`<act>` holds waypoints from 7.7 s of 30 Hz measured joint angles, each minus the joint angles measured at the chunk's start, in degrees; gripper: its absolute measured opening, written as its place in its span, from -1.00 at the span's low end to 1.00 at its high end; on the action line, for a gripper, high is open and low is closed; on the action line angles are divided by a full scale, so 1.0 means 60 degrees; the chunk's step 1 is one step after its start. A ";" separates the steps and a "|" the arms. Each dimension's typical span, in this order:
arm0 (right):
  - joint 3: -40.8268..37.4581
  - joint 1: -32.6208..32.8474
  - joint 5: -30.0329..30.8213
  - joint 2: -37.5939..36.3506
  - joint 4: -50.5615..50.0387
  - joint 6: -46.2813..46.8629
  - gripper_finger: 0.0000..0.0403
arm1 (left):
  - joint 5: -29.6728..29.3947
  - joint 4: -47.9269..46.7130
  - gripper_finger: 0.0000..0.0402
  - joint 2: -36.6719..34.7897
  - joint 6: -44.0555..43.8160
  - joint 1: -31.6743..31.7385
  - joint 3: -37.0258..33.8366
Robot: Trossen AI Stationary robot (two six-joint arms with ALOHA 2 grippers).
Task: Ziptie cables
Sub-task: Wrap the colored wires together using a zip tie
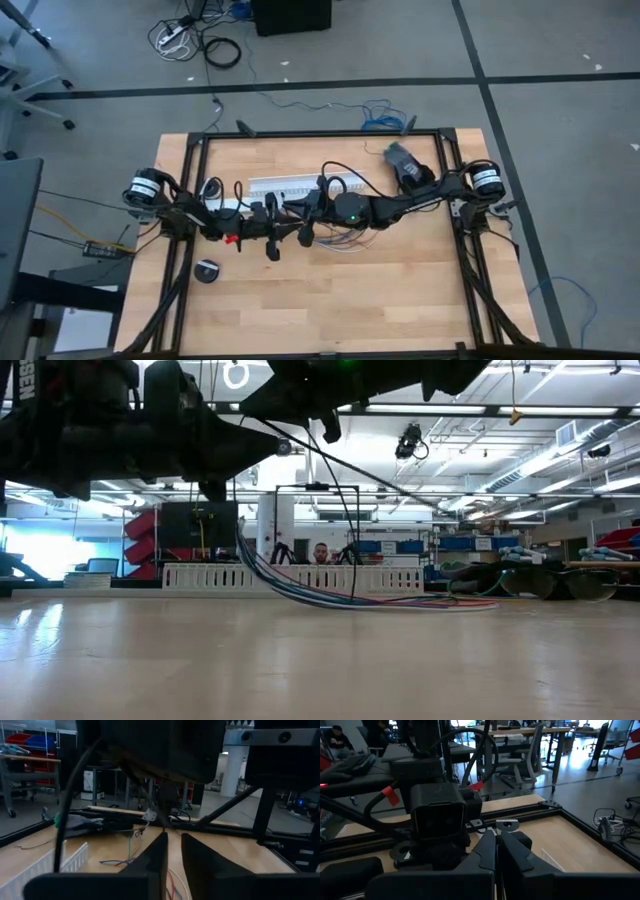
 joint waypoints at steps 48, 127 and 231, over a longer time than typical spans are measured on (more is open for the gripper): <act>0.0000 0.0029 -0.1151 -0.0004 -0.0029 0.0209 -0.86 | -0.0421 -0.0113 -0.99 -0.0007 0.0522 0.0066 0.0635; -0.0004 0.1224 -0.1419 -0.0164 -0.6052 0.2712 -0.29 | 0.2369 -0.3513 -1.00 -0.0011 -0.2754 0.0248 0.0668; 0.2160 -0.1056 -0.2962 -0.1292 -1.0044 0.2059 0.22 | 0.1645 -0.7242 -1.00 -0.4381 0.0474 -0.0433 0.0050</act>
